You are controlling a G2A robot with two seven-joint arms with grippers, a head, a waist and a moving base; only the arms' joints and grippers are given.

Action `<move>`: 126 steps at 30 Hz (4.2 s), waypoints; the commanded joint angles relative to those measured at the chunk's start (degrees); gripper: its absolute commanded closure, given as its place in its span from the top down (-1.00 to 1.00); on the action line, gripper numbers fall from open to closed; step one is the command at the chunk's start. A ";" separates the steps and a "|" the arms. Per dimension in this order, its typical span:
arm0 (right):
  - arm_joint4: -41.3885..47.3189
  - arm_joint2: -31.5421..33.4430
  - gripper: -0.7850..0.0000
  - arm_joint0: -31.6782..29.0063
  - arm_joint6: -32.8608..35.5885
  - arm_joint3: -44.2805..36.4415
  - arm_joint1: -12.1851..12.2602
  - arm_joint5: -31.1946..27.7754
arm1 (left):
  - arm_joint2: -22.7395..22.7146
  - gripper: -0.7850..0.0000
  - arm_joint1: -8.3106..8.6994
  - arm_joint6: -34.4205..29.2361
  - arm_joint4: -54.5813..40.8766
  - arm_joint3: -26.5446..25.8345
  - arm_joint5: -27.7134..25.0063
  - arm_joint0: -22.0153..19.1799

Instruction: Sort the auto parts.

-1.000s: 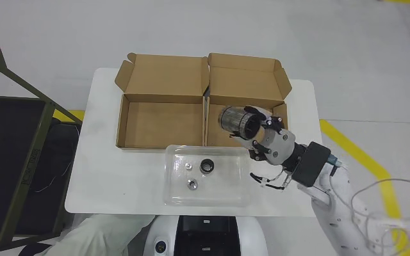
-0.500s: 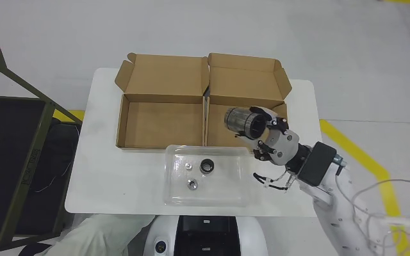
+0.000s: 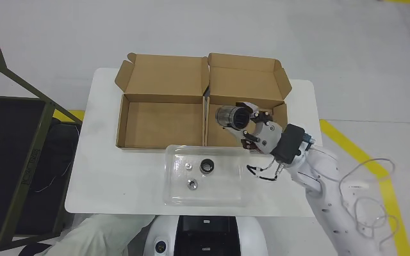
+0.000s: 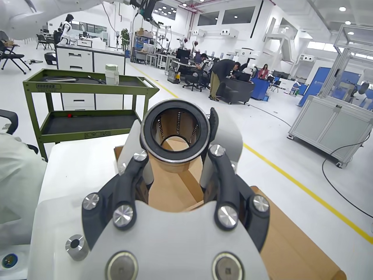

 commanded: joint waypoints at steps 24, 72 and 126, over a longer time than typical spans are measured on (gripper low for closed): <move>0.53 -10.32 -1.00 12.25 18.56 21.30 -2.55 4.08 | 0.00 1.00 0.00 0.00 0.00 0.00 0.00 0.00; 6.72 -18.11 -0.25 22.13 32.75 39.35 -6.74 4.62 | 0.00 1.00 0.00 0.00 0.00 0.00 0.00 0.00; 2.83 -4.51 0.31 0.43 37.22 0.19 -0.91 -8.29 | 0.00 1.00 0.00 0.00 0.00 0.00 0.00 0.00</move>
